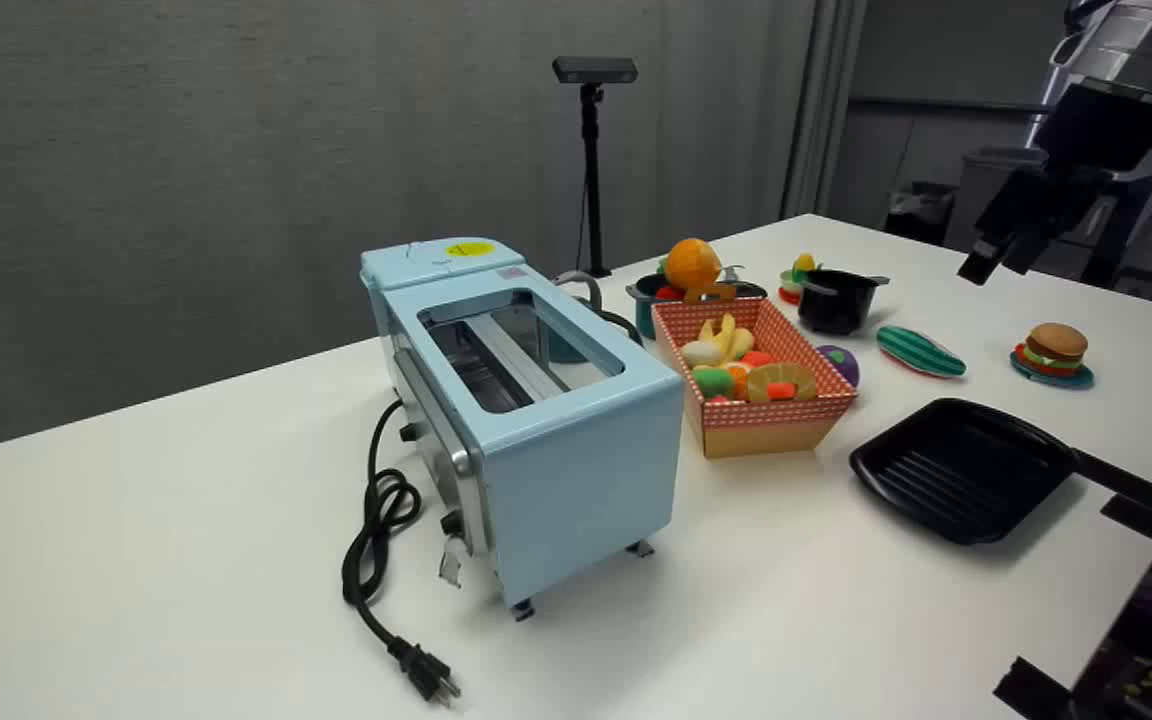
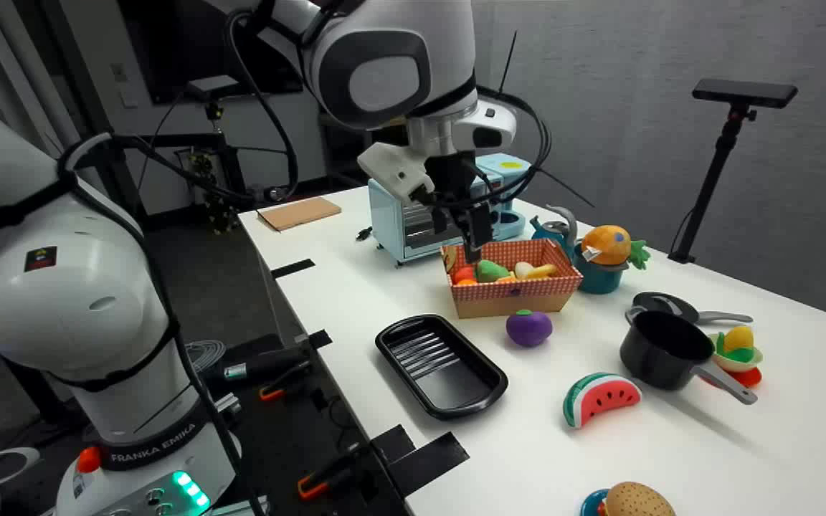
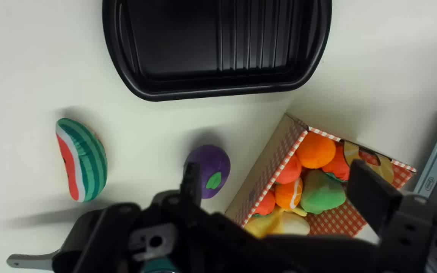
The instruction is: Put the pineapple plush toy in the box
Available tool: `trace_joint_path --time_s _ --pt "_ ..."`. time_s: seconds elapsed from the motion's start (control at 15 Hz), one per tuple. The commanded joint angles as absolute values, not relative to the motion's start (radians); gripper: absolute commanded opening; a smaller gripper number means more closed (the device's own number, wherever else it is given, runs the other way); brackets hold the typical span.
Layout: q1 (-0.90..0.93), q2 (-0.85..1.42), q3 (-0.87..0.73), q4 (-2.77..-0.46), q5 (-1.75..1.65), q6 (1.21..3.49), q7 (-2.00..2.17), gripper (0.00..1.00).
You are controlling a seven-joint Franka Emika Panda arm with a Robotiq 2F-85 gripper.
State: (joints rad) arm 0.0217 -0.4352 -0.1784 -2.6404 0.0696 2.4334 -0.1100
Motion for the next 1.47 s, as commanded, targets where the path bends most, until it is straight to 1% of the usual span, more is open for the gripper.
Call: trace_joint_path --time_s 0.0,1.4 --pt "0.0 -0.432 -0.156 -2.639 0.083 2.43 -0.12 1.0" --pt "0.0 -0.431 -0.157 -2.637 0.083 2.43 -0.125 1.0"
